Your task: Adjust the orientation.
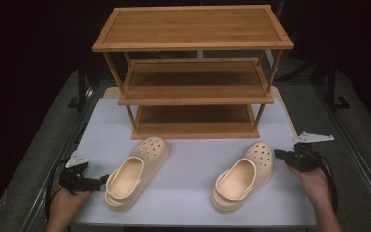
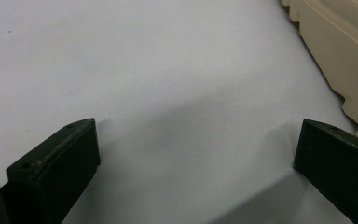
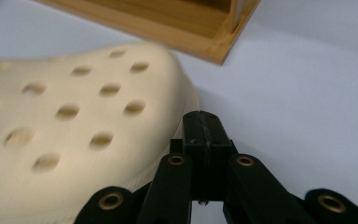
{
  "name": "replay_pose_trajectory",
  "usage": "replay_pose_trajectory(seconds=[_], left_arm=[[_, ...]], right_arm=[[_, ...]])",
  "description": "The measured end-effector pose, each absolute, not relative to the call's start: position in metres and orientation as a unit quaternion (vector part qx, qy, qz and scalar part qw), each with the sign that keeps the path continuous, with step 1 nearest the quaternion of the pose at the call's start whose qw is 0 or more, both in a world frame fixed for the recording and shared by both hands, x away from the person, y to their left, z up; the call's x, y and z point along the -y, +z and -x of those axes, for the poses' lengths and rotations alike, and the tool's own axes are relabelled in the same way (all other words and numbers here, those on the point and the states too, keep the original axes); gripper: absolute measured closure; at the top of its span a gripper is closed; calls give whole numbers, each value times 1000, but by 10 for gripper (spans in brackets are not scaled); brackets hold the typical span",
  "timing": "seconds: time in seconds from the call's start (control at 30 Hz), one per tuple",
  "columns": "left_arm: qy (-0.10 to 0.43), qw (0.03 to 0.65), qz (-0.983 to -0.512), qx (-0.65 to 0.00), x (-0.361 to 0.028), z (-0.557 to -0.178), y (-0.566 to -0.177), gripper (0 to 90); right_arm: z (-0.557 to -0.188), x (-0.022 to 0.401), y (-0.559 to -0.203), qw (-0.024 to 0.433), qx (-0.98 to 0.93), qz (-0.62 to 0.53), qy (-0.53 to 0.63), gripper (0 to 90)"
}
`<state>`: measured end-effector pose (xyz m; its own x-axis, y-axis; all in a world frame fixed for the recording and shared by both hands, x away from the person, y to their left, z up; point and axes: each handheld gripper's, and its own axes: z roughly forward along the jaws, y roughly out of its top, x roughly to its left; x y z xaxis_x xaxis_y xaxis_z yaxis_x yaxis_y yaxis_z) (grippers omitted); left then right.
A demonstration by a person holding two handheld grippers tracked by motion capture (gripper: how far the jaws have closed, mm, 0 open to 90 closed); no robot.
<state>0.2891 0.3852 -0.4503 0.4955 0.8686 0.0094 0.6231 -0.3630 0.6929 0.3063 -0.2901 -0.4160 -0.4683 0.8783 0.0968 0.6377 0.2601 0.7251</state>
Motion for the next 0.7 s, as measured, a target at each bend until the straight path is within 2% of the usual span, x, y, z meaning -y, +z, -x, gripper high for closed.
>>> replay_pose_trajectory(seconds=[0.23,0.7], left_arm=[[191,321,-803,-464,-385,-289,-450,0],[191,320,-804,-464,-385,-289,-450,0]], right_arm=[[-267,298,-429,140,-791,-465,372,898],[-275,290,-438,133,-795,-457,376,899]])
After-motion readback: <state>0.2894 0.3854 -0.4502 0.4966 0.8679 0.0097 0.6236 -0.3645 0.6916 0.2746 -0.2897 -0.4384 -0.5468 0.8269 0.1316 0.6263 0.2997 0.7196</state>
